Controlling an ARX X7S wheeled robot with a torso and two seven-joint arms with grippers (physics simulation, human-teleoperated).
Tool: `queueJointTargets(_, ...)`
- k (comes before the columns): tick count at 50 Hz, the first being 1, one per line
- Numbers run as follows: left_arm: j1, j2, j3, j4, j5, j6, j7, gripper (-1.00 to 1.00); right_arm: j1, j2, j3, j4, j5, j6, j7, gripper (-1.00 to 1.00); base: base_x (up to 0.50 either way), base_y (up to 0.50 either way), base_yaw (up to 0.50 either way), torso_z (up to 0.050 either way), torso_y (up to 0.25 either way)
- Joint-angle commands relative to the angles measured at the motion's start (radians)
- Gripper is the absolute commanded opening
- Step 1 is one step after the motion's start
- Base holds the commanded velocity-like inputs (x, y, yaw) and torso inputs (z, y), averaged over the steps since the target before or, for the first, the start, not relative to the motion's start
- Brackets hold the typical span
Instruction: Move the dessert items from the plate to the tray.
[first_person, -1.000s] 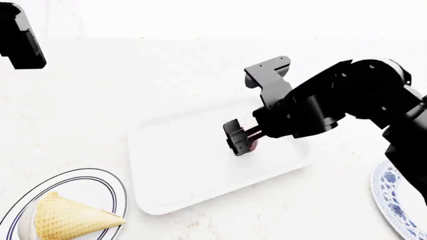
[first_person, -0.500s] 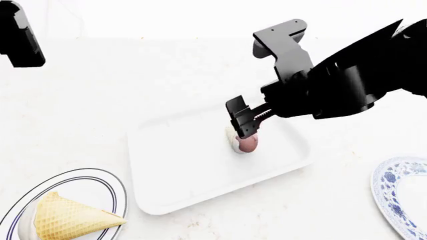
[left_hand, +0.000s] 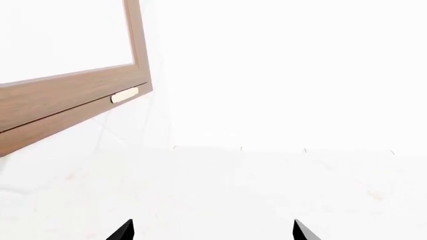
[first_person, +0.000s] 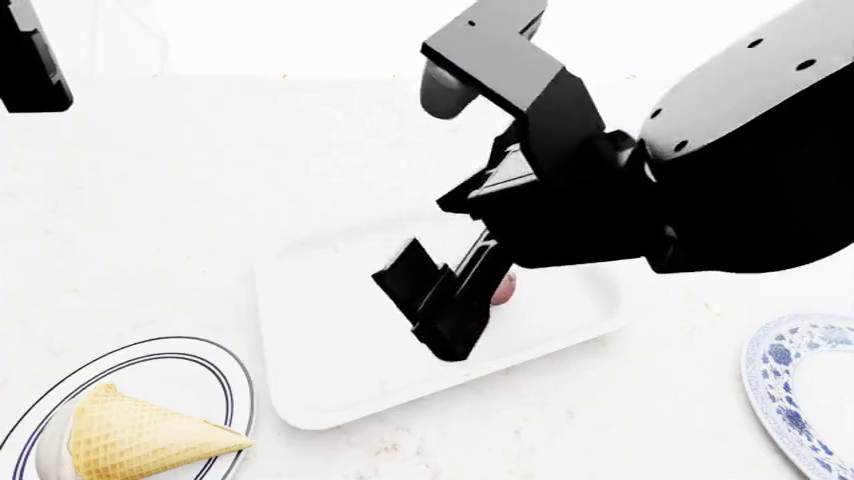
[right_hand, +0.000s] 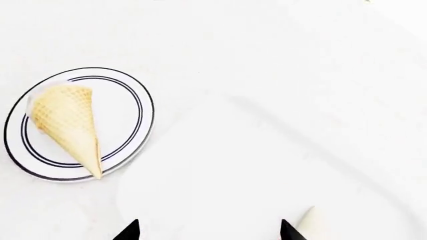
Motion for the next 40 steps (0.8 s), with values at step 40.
queueJointTargets(40, -0.004, -0.019, 0.015, 0.045, -0.063, 0.048, -0.048, 1.0, -0.134, -0.401, -0.038, -0.029, -0.311, -0.109, -0.267, 1.0, 0.0, 0.0, 0.0, 0.0, 0.0)
